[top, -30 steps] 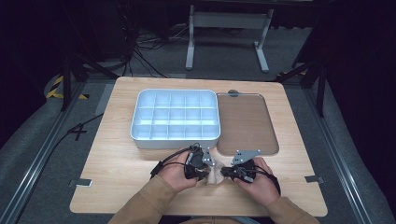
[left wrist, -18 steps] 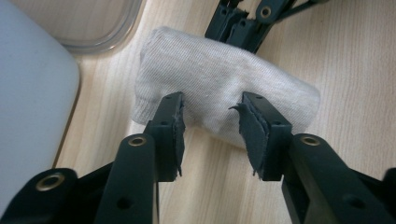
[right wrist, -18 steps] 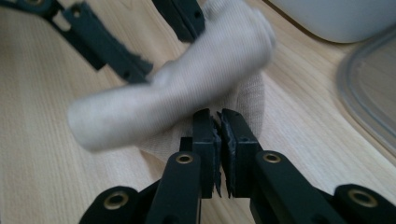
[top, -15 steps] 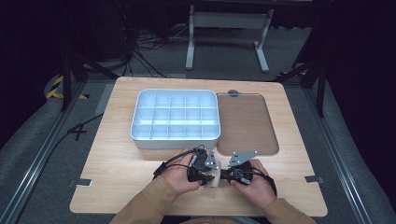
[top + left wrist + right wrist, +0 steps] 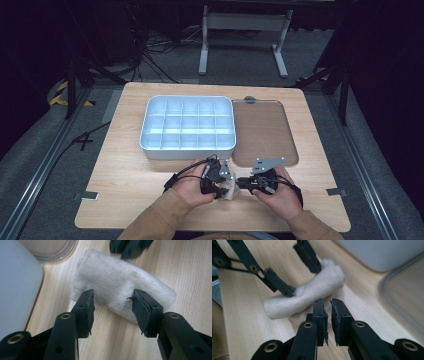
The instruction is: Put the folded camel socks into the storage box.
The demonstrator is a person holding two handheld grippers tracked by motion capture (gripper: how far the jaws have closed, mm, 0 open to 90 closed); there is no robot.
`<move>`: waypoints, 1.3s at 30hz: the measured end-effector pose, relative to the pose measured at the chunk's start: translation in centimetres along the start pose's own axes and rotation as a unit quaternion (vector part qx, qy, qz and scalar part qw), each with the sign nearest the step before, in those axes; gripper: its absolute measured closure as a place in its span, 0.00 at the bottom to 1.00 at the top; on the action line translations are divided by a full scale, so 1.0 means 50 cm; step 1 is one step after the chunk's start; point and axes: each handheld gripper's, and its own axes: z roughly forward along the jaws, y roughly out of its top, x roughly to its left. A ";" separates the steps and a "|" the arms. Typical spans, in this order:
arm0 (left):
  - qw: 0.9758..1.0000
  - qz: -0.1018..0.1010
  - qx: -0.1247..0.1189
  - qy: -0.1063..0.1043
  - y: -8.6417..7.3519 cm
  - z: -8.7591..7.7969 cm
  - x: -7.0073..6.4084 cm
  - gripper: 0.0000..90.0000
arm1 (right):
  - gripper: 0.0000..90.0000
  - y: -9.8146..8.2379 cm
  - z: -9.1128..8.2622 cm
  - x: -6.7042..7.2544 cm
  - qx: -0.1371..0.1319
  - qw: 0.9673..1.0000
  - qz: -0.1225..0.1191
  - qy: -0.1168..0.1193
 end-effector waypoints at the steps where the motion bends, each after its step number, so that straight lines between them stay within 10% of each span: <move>1: 1.000 -0.001 -0.002 0.000 0.000 -0.001 0.000 0.57 | 0.90 0.008 -0.018 -0.001 -0.016 1.000 0.001 -0.002; 24: 0.998 0.056 -0.011 -0.019 -0.003 -0.008 -0.025 0.39 | 0.91 -0.010 0.025 0.006 0.052 0.999 -0.008 -0.003; 39: 0.998 0.058 -0.011 0.014 0.003 0.017 -0.025 0.36 | 0.90 -0.012 0.046 0.011 0.031 0.999 0.003 0.012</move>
